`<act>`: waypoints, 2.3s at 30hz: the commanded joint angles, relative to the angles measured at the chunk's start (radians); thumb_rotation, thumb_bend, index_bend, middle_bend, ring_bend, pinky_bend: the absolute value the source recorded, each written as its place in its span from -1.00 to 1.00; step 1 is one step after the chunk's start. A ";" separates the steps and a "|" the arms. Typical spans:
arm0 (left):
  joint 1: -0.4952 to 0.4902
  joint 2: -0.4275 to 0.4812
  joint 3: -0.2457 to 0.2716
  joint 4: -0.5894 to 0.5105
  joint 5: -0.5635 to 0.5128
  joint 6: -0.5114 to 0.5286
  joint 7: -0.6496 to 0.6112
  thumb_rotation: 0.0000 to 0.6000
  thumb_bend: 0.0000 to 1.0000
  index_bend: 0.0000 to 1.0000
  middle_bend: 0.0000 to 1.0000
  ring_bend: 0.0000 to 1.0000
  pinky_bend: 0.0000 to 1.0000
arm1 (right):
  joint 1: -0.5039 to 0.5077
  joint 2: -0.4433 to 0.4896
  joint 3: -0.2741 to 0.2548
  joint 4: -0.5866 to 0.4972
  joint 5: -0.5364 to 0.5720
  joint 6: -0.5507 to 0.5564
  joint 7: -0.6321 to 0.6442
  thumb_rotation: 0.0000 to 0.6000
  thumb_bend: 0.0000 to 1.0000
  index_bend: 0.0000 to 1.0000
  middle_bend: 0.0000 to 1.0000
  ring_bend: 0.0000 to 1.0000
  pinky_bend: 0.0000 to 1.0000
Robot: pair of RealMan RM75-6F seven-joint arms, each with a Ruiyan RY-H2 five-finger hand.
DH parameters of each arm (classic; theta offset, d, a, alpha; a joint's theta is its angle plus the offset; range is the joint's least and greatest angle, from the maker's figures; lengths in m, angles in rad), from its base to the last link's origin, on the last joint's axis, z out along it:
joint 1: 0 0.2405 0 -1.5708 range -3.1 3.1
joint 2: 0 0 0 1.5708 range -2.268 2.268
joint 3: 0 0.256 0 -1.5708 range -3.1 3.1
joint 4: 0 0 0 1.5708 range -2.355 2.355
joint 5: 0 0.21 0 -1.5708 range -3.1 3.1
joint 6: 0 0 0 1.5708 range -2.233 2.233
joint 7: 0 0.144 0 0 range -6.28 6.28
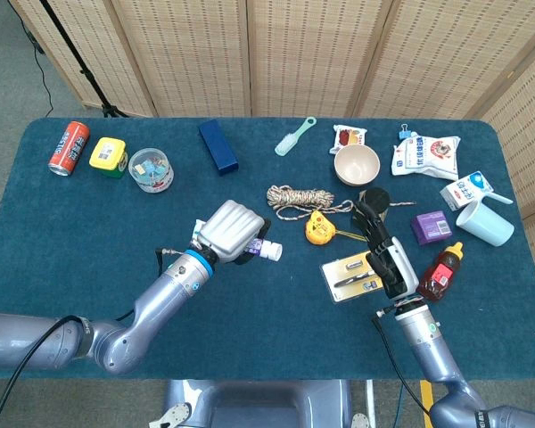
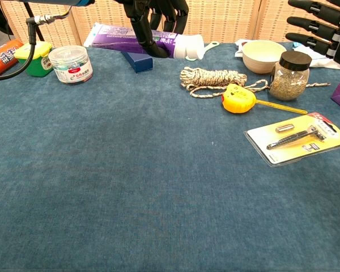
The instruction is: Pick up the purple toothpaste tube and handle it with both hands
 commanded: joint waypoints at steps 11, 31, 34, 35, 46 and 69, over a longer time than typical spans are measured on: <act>-0.033 -0.056 -0.032 -0.003 -0.059 0.058 0.061 1.00 0.47 0.21 0.17 0.19 0.25 | -0.003 -0.054 0.037 0.038 0.012 -0.012 0.023 -0.27 -1.00 -1.00 -1.00 -1.00 -1.00; -0.073 -0.198 -0.104 0.066 -0.121 0.144 0.103 1.00 0.44 0.25 0.22 0.22 0.30 | -0.005 -0.081 0.069 0.069 0.025 -0.040 0.033 -0.28 -1.00 -1.00 -1.00 -1.00 -1.00; -0.077 -0.213 -0.116 0.078 -0.126 0.146 0.103 1.00 0.44 0.25 0.22 0.23 0.30 | -0.002 -0.085 0.073 0.074 0.028 -0.045 0.031 -0.28 -1.00 -1.00 -1.00 -1.00 -1.00; -0.078 -0.217 -0.119 0.081 -0.128 0.147 0.103 1.00 0.44 0.25 0.22 0.23 0.30 | -0.002 -0.086 0.074 0.076 0.029 -0.046 0.030 -0.29 -1.00 -1.00 -1.00 -1.00 -1.00; -0.109 -0.303 -0.156 0.143 -0.173 0.170 0.137 1.00 0.44 0.25 0.22 0.23 0.31 | 0.012 -0.118 0.106 0.102 0.061 -0.060 -0.006 -0.29 -1.00 -1.00 -1.00 -1.00 -1.00; -0.139 -0.416 -0.222 0.228 -0.221 0.206 0.204 1.00 0.43 0.25 0.22 0.23 0.31 | 0.030 -0.162 0.140 0.135 0.081 -0.080 -0.068 -0.29 -1.00 -1.00 -1.00 -1.00 -1.00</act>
